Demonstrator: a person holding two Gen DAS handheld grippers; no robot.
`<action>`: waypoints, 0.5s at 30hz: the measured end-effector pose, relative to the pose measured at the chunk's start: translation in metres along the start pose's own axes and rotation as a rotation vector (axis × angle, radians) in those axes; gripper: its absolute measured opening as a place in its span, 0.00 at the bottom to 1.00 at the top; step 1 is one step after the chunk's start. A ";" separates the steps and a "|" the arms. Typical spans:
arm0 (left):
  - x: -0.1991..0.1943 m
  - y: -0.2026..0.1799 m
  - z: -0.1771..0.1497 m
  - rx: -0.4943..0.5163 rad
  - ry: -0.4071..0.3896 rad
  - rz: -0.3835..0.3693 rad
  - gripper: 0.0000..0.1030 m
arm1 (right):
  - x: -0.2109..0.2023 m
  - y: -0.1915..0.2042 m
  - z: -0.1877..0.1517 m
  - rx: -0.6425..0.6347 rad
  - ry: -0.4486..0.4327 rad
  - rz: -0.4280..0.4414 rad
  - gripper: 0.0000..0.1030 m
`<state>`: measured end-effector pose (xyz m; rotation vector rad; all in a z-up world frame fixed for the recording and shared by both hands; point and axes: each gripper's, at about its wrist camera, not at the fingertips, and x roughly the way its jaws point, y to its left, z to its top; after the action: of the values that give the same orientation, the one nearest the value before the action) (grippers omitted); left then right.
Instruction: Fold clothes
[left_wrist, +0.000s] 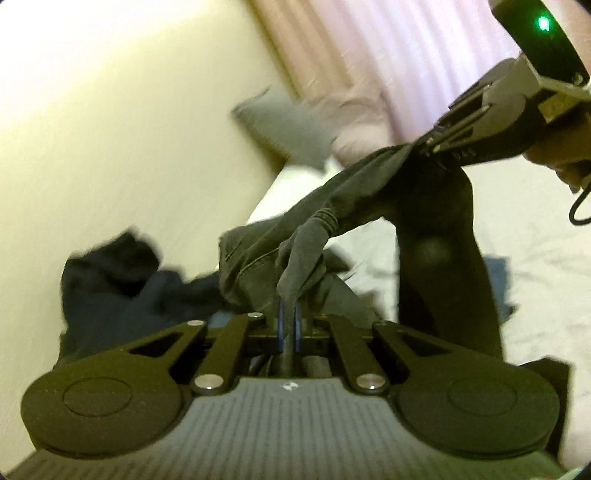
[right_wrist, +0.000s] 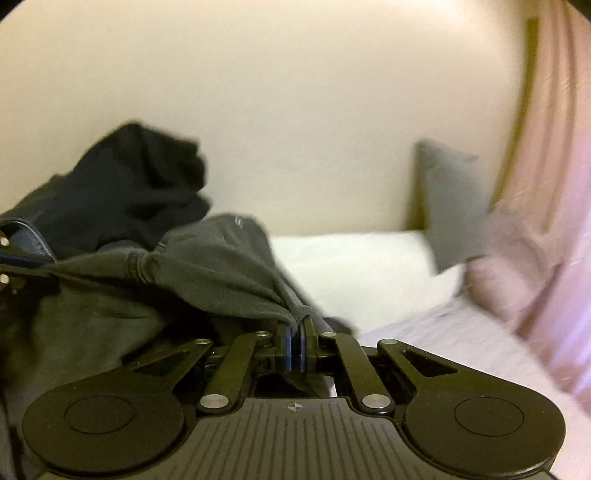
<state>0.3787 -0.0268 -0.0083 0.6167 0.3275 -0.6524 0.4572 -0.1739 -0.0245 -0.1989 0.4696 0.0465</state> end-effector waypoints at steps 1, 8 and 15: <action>-0.013 -0.017 0.007 0.019 -0.031 -0.021 0.03 | -0.023 -0.007 -0.006 0.012 -0.013 -0.028 0.02; -0.109 -0.156 0.044 0.124 -0.167 -0.220 0.03 | -0.187 -0.046 -0.085 0.153 -0.041 -0.227 0.02; -0.204 -0.360 0.038 0.280 -0.147 -0.540 0.00 | -0.358 -0.050 -0.226 0.314 0.073 -0.446 0.02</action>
<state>-0.0058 -0.1815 -0.0383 0.7480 0.2673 -1.2713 0.0423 -0.2681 -0.0504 0.0071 0.4902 -0.4694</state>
